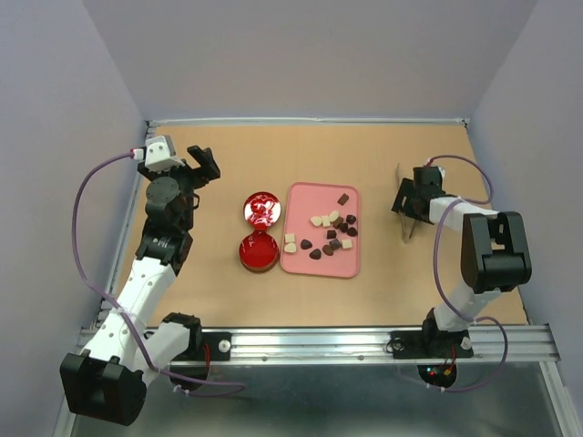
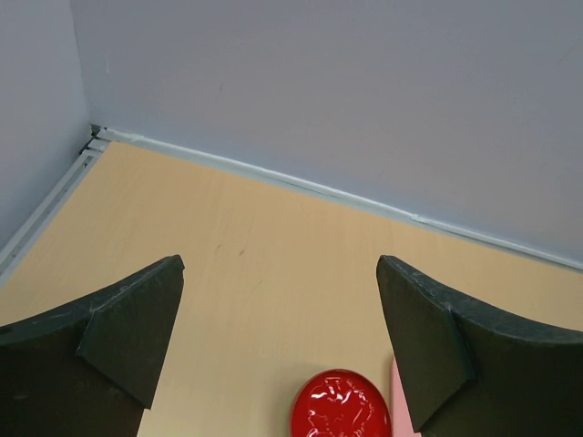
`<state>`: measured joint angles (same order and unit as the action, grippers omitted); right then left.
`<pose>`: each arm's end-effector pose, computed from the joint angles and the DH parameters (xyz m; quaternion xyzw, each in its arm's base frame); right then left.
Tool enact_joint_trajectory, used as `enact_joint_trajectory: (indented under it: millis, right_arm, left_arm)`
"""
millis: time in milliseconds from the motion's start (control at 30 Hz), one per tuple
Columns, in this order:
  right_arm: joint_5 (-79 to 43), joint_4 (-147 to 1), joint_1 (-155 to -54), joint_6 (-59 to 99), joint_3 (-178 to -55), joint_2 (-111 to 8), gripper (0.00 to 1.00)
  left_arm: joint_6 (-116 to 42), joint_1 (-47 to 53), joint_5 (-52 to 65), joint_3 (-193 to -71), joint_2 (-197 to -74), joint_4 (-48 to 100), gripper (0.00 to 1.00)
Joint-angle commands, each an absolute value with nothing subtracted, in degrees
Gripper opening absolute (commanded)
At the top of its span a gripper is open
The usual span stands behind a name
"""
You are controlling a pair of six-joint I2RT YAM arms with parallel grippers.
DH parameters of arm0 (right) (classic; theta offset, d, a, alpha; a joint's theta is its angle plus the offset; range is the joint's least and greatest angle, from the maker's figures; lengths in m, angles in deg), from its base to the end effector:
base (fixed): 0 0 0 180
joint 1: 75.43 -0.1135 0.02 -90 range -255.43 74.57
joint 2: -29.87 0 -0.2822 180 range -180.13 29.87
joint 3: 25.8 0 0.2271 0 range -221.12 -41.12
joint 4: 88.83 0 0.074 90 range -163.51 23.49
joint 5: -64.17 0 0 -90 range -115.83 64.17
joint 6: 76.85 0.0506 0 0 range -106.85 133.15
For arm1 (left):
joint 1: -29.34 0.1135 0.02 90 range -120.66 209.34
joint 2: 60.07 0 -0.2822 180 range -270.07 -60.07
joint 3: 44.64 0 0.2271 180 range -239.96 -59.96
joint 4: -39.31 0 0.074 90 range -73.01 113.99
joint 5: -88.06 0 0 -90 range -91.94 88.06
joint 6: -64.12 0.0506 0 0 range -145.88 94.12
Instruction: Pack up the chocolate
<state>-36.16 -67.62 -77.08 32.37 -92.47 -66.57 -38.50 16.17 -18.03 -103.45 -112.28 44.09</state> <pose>0.3268 0.0003 0.1850 0.1731 0.9232 -0.0232 0.3425 0.1910 -0.0303 0.3868 -0.1053 0.6278 -0.0845 0.7666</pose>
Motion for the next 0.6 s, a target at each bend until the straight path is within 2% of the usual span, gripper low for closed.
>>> enact_joint_trajectory:
  millis: [0,67,200,433,567]
  right_arm:
    - [-36.64,-66.92,-77.8,32.22,-93.77,-68.13,0.71]
    - [-37.17,-67.01,-78.5,31.7,-93.5,-66.47,0.61]
    - [-37.17,-67.01,-79.73,30.64,-92.89,-62.25,0.51]
    - [-34.63,-65.52,-81.4,29.76,-91.83,-50.74,0.45]
    - [-34.89,-62.7,-83.24,28.97,-91.66,-47.92,0.42]
  left_arm:
    - [-38.27,15.81,-18.29,-103.21,-110.26,47.19,0.99]
    - [-38.36,15.81,-18.46,-102.86,-109.91,47.46,0.99]
    - [-38.45,15.81,-18.46,-102.5,-109.56,47.9,0.99]
    - [-38.8,15.81,-18.02,-102.42,-109.73,47.98,0.99]
    - [-39.15,15.81,-17.58,-102.33,-109.99,48.07,0.99]
